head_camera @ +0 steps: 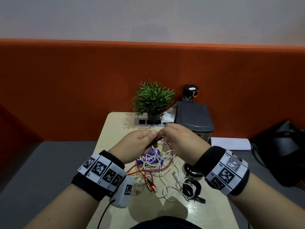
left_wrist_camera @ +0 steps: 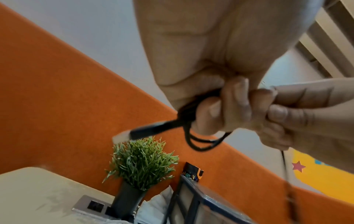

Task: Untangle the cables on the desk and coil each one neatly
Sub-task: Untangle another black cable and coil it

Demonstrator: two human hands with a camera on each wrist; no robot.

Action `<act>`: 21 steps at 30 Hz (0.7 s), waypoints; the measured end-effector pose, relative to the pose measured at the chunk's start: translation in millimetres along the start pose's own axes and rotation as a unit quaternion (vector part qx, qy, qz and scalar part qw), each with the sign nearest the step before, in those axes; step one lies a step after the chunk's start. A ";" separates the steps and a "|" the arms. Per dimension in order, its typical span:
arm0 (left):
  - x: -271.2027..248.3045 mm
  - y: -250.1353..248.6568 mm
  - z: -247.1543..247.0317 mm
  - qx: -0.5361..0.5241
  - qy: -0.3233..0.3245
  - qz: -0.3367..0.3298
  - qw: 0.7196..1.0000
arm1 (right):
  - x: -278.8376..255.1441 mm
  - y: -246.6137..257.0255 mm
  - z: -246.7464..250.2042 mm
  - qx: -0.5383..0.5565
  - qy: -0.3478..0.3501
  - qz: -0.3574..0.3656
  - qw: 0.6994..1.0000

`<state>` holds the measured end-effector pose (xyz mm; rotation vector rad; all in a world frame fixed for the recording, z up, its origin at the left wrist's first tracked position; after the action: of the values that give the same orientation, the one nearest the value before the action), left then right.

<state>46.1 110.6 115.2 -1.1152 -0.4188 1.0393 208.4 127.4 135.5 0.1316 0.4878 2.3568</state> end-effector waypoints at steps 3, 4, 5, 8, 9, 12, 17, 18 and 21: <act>-3.4 -1.1 -2.8 -0.102 0.067 0.021 0.992 | 0.7 -9.1 4.5 -0.057 -0.044 0.003 0.997; -3.8 -1.2 -4.0 -0.116 0.082 0.022 0.990 | 0.6 -10.6 2.9 -0.083 -0.077 0.014 0.993; -4.2 -0.9 -5.0 -0.126 0.092 0.022 0.988 | 0.6 -10.8 1.0 -0.107 -0.115 0.018 0.988; -6.7 2.7 -5.3 -0.217 0.104 -0.006 0.970 | 2.7 -6.5 -5.2 -0.153 -0.206 -0.002 0.966; -7.4 4.6 -4.3 -0.263 0.109 -0.023 0.958 | 3.4 -4.4 -6.4 -0.153 -0.225 -0.001 0.962; -8.9 6.7 -4.1 -0.383 0.133 -0.062 0.912 | 3.8 6.6 -10.3 -0.066 -0.252 0.011 0.965; -8.6 5.6 -3.7 -0.464 0.138 -0.114 0.867 | 1.4 13.7 -16.1 0.259 -0.082 -0.038 0.962; -8.6 6.1 -2.7 -0.467 0.142 -0.125 0.864 | 1.0 14.3 -15.9 0.291 -0.063 -0.032 0.954; -8.3 8.4 -1.2 -0.467 0.152 -0.133 0.861 | 1.8 15.2 -16.2 0.320 -0.041 -0.020 0.946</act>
<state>39.0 103.4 109.0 -1.9814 -0.8353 0.3552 193.7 113.4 126.3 0.5097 1.1861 2.0585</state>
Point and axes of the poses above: each hand's wrist, its own x-axis towards the middle knuckle, its own z-axis out of the back of the hand, y = z × x, the point moved 2 cm from there along x, towards the middle knuckle, and after that the axes turned 15 degrees about y, right-handed, at the moved point
